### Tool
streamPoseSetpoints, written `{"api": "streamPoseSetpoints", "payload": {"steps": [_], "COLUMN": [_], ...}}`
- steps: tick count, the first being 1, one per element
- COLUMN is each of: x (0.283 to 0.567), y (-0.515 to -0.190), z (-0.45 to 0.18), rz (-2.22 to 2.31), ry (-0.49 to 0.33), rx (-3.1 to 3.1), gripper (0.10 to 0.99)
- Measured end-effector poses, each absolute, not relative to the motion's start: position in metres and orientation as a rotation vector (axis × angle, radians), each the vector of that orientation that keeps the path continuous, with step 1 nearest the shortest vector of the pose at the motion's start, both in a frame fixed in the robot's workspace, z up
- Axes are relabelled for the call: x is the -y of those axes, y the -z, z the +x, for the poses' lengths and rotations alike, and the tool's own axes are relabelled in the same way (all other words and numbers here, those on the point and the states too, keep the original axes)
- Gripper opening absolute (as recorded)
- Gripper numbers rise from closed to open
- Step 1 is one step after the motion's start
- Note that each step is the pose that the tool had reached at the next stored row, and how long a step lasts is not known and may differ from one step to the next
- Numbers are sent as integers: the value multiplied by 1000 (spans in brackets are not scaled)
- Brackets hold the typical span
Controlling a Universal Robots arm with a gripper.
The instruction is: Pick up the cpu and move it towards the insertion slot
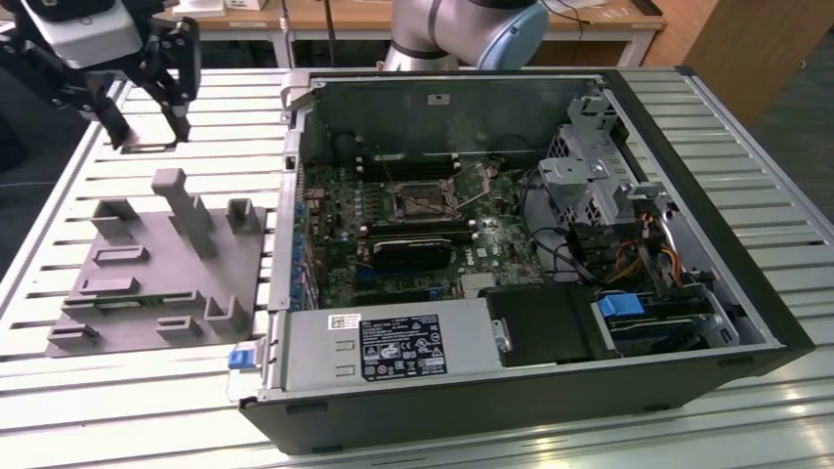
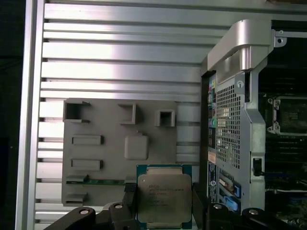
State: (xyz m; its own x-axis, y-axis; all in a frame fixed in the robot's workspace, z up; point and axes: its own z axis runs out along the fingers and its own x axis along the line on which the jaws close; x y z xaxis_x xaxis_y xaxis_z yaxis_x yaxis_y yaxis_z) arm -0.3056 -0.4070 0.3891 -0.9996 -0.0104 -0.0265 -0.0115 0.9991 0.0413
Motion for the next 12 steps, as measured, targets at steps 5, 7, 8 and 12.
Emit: {"api": "streamPoseSetpoints", "payload": {"steps": [5, 7, 8, 12], "x": [407, 407, 407, 407], "y": [-389, -389, -389, -389], "z": [-284, -275, -270, -253], "rz": [-17, -17, -17, -17], "ry": [-65, -65, -65, -65], "rx": [-3115, -3115, -3115, -3116], "gripper": [541, 541, 541, 541]}}
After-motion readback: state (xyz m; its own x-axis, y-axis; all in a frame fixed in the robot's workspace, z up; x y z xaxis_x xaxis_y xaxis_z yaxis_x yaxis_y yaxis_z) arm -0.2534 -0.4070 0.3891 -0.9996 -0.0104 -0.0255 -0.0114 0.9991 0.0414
